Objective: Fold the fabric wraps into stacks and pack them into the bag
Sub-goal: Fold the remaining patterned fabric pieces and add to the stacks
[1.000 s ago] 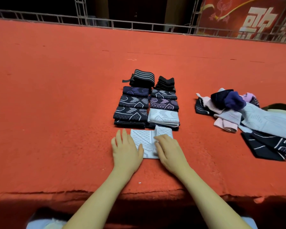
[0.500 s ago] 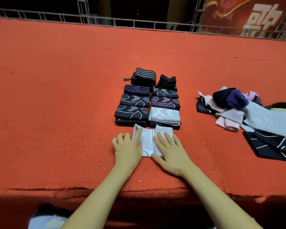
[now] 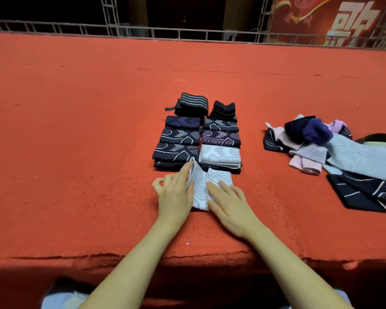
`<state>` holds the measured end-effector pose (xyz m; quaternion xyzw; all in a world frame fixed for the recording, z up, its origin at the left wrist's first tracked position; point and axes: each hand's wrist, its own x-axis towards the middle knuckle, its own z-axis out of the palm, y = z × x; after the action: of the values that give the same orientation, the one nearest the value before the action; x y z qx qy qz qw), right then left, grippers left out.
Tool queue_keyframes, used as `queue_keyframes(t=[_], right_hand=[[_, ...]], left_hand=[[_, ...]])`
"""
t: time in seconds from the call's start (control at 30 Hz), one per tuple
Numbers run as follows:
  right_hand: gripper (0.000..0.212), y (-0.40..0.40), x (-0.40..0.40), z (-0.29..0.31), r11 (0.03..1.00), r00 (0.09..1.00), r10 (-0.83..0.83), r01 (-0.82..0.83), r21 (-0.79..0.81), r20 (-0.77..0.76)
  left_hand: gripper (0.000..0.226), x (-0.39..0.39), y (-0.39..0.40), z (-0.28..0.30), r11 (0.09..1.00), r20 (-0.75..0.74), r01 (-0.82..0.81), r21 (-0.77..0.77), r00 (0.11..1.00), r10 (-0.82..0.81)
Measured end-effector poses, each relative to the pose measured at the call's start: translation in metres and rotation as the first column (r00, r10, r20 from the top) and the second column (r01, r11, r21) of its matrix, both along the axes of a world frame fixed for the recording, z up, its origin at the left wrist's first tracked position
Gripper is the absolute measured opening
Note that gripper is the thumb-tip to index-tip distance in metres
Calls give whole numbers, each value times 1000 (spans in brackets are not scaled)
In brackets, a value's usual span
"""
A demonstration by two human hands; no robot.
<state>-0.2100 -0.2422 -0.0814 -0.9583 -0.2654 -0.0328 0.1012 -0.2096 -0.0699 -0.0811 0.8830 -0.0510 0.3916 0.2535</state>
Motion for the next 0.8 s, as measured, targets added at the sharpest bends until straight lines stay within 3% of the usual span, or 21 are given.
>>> queue_keyframes(t=[0.13, 0.2, 0.27, 0.3, 0.33, 0.43, 0.53, 0.6, 0.63, 0.73, 0.8], right_hand=[[87, 4, 3, -2, 990, 993, -117, 116, 75, 8], [88, 1, 2, 0, 943, 992, -95, 117, 312, -87], [86, -5, -2, 5, 777, 972, -77, 198, 597, -221], [87, -9, -2, 4, 685, 970, -91, 226, 693, -226], [85, -13, -2, 2, 623, 973, -127, 231, 747, -195], [82, -16, 0, 1, 514, 957, -251, 259, 818, -145], [80, -14, 1, 1, 535, 929, -350, 306, 787, -123], [78, -12, 1, 0, 592, 916, -394, 313, 743, -71], [76, -12, 1, -2, 630, 910, -411, 320, 708, -46], [63, -12, 4, -12, 753, 865, -500, 415, 511, 33], [58, -10, 4, -18, 776, 821, -566, 500, 384, 75]], left_hand=[[44, 4, -18, 11, 973, 0, 149, -178, 988, -152], [45, 4, -30, 18, 873, -59, 331, -357, 925, -375], [43, 4, -42, 23, 672, -171, 415, -614, 761, -626], [41, 5, -47, 22, 613, -210, 401, -681, 695, -688], [43, 7, -50, 20, 610, -243, 401, -683, 663, -708], [43, 9, -47, 12, 759, -315, 431, -489, 724, -614], [54, 13, -39, 5, 877, -526, 467, -113, 721, -451], [57, 17, -37, 2, 864, -675, 482, 144, 687, -271], [57, 20, -37, 1, 845, -709, 496, 201, 669, -224], [60, 29, -33, 8, 800, -768, 561, 213, 602, -218], [58, 35, -29, 13, 773, -797, 594, 220, 566, -209]])
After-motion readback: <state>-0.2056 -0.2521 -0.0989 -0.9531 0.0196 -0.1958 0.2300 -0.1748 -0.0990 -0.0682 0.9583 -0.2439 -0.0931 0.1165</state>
